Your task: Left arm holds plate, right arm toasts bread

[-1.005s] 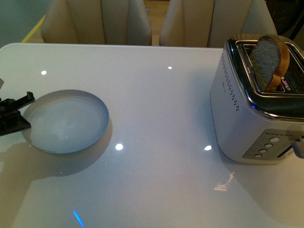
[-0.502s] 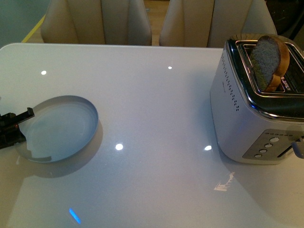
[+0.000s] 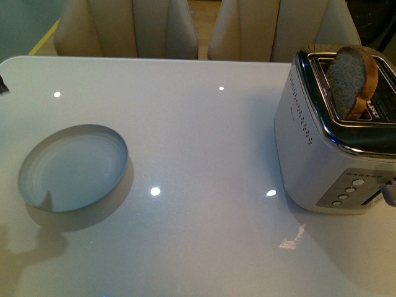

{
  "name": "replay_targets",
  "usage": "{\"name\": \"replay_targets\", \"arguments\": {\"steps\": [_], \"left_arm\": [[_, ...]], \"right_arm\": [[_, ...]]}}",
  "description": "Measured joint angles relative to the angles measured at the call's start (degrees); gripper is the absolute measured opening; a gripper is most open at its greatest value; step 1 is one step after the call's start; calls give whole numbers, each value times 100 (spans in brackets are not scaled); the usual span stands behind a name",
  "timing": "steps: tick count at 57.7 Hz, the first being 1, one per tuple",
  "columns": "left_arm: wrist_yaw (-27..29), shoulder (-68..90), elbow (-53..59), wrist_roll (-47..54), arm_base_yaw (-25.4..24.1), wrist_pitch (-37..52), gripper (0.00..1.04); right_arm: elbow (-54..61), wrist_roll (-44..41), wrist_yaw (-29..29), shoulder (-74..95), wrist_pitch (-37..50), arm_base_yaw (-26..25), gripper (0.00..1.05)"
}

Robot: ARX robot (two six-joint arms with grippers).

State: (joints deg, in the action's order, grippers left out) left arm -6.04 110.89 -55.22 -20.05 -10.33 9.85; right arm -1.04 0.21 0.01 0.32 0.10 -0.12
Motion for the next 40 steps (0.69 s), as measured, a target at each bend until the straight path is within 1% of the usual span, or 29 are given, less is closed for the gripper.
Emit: {"name": "replay_targets", "arguments": {"steps": [7, 15, 18, 19, 20, 21, 22, 25, 27, 28, 29, 32, 33, 35, 37, 38, 40], "left_arm": [[66, -879, 33, -103, 348, -197, 97], [188, -1821, 79, -374, 955, -437, 97], [245, -2096, 83, -433, 1261, -533, 97], [358, -2103, 168, -330, 1346, -267, 95], [621, -2144, 446, -48, 1423, 566, 90], [752, -2159, 662, 234, 1458, 1139, 86], [822, -2186, 1019, 584, 1467, 1943, 81], [914, -2284, 1696, 1161, 1427, 3198, 70], [909, -2409, 2057, 1399, 1399, 3764, 63], [909, -2492, 2208, 1473, 1390, 3976, 60], [909, -2535, 2275, 1528, 1386, 4057, 58], [901, -2846, 2618, 1700, 1353, 4343, 47], [901, -2898, 2669, 1711, 1349, 4365, 46], [892, -3080, 2863, 1784, 1318, 4426, 38], [717, -3233, 3062, 1825, 1198, 4461, 31], [680, -3265, 3108, 1832, 1176, 4463, 30], [636, -3397, 3300, 1860, 1113, 4472, 23]], "right_arm": [[0, 0, 0, 0, 0, 0, 96], [0, 0, 0, 0, 0, 0, 96], [0, 0, 0, 0, 0, 0, 96], [0, 0, -2, 0, 0, 0, 96], [0, 0, 0, 0, 0, 0, 96], [0, 0, -7, 0, 0, 0, 96], [0, 0, 0, 0, 0, 0, 96], [0, 0, 7, 0, -2, 0, 96], [0, 0, 4, 0, -2, 0, 96], [0, 0, 4, 0, -2, 0, 96], [0, 0, 2, 0, -2, 0, 96], [0, 0, -2, 0, -2, 0, 96], [0, 0, -2, 0, -2, 0, 96], [0, 0, 0, 0, -2, 0, 96], [0, 0, -2, 0, -2, 0, 96], [0, 0, -2, 0, -2, 0, 96], [0, 0, 0, 0, -2, 0, 96]]}}
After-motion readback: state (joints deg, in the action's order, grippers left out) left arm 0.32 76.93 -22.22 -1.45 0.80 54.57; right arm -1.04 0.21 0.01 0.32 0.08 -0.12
